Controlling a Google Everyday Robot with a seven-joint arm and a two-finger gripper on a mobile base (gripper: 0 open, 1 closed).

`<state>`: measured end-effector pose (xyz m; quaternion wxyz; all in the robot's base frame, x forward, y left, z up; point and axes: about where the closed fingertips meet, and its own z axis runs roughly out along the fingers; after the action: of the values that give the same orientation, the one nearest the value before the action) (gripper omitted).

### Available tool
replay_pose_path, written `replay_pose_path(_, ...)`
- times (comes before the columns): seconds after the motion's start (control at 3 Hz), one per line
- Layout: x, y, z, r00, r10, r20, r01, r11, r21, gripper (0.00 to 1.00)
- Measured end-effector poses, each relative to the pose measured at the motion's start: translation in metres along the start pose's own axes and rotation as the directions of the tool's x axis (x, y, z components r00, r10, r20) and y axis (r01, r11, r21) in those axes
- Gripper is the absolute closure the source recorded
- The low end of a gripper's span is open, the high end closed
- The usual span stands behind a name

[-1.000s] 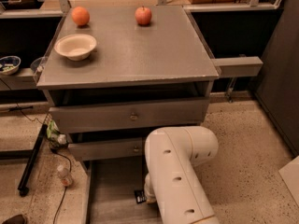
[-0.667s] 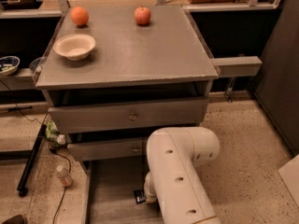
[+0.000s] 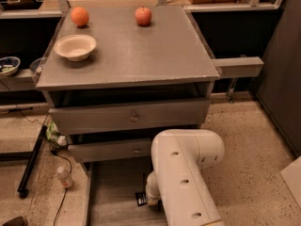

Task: Pick rxbar chocolate from bottom drawer and place on counter

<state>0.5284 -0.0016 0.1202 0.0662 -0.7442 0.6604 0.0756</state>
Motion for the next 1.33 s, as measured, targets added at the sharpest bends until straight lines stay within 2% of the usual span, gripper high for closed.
replay_pose_path(0.33,0.000,-0.001,-0.005,1.000,0.000,0.004,0.000,0.9996,-0.027,1.00)
replay_pose_path(0.67,0.006,-0.014,-0.039,0.999,0.003,0.032,-0.001,0.9974,-0.072,1.00)
replay_pose_path(1.0,0.014,-0.020,-0.056,0.999,0.002,0.043,0.002,0.9963,-0.086,1.00)
replay_pose_path(1.33,0.043,-0.023,-0.077,0.998,0.047,0.037,-0.044,0.9965,-0.071,1.00)
